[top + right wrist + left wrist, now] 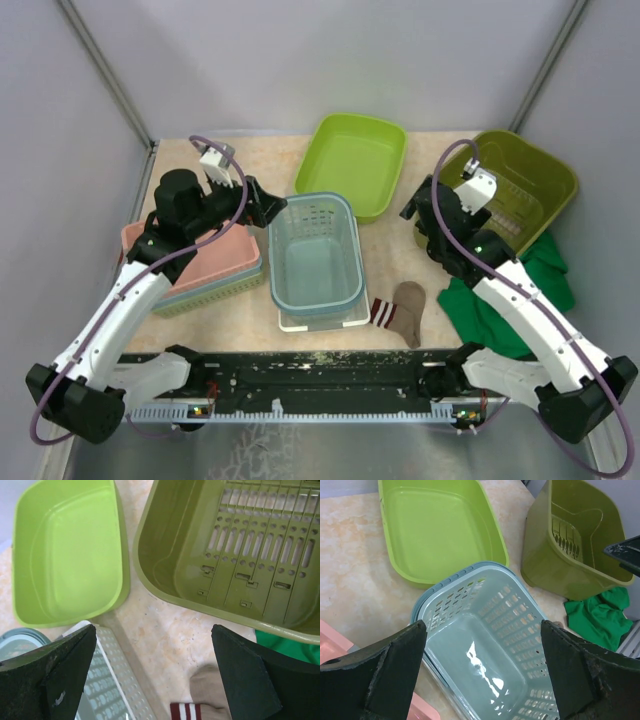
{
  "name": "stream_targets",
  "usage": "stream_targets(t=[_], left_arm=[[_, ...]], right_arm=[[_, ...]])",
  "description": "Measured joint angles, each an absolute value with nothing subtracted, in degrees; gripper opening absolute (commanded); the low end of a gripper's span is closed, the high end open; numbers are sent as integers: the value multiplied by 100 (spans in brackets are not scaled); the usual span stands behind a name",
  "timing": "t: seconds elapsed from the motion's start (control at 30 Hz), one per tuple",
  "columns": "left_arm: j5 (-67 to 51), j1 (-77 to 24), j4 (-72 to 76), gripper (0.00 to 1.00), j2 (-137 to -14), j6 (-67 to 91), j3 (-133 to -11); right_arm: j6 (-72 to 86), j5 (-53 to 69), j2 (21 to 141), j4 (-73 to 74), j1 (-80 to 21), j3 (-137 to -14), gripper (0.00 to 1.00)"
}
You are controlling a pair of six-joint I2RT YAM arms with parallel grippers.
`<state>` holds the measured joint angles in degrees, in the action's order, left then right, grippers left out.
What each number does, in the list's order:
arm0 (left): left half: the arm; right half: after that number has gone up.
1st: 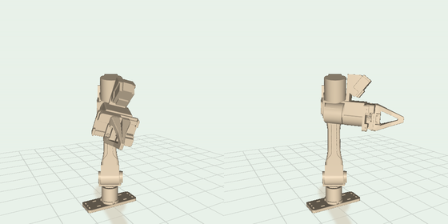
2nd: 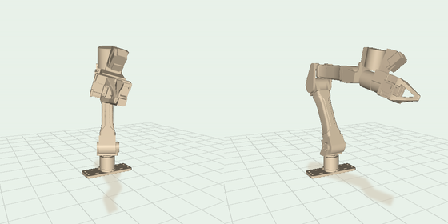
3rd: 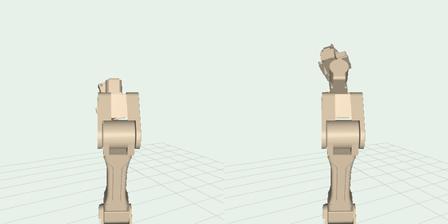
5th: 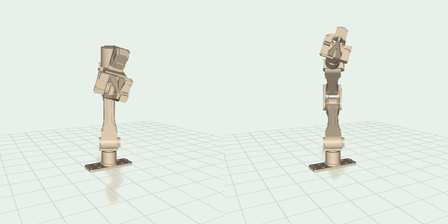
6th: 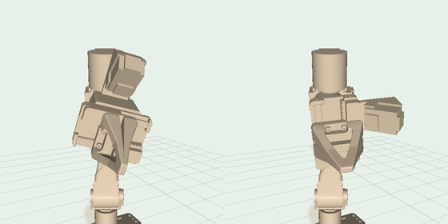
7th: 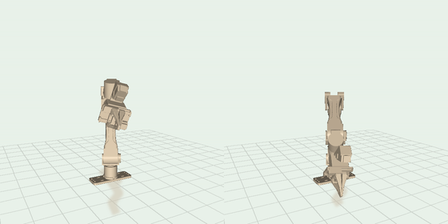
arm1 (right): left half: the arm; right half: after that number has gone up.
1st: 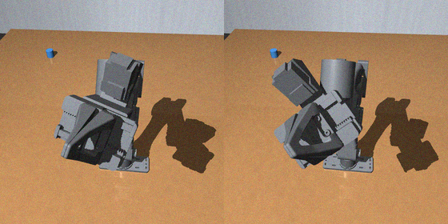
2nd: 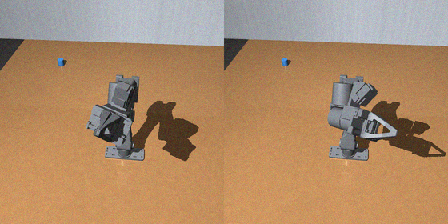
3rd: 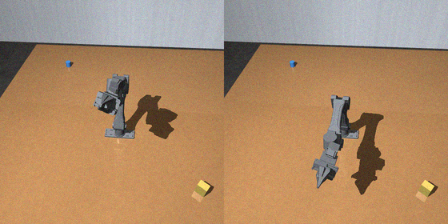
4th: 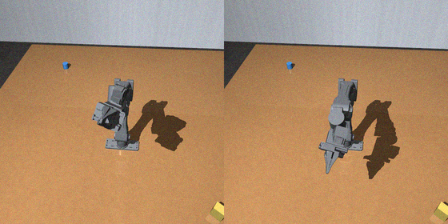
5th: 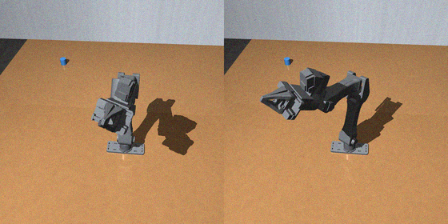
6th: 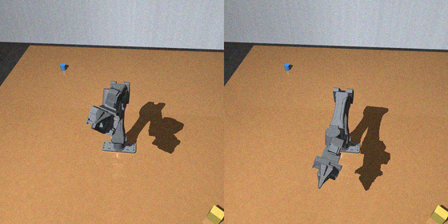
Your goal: Turn the large container upside down
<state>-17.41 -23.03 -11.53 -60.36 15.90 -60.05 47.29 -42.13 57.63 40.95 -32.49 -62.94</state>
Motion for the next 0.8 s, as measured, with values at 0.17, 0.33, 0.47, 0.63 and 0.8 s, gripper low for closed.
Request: stream_targets(t=[0.17, 0.33, 0.47, 0.63, 0.8], left_arm=[[-1693, -2303, -1177, 99, -6034, 1581, -6007], [-1693, -2303, -1308, 100, -6139, 1566, -6082], [-1693, -2303, -1354, 100, -6224, 1575, -6139], [-1594, -2283, -1417, 99, -6829, 1767, -6783], [-1535, -2211, -1846, 99, -8604, 1822, -8930]], right_arm=[[4759, -4088, 5944, 4158, -3251, -6294, 98], [4709, -3918, 5922, 4012, -3249, -6254, 98], [4569, -3776, 5811, 3767, -3249, -6071, 98], [4289, -3411, 5616, 3365, -3249, -5811, 98], [3892, -2847, 5575, 3068, -3249, -5763, 98]])
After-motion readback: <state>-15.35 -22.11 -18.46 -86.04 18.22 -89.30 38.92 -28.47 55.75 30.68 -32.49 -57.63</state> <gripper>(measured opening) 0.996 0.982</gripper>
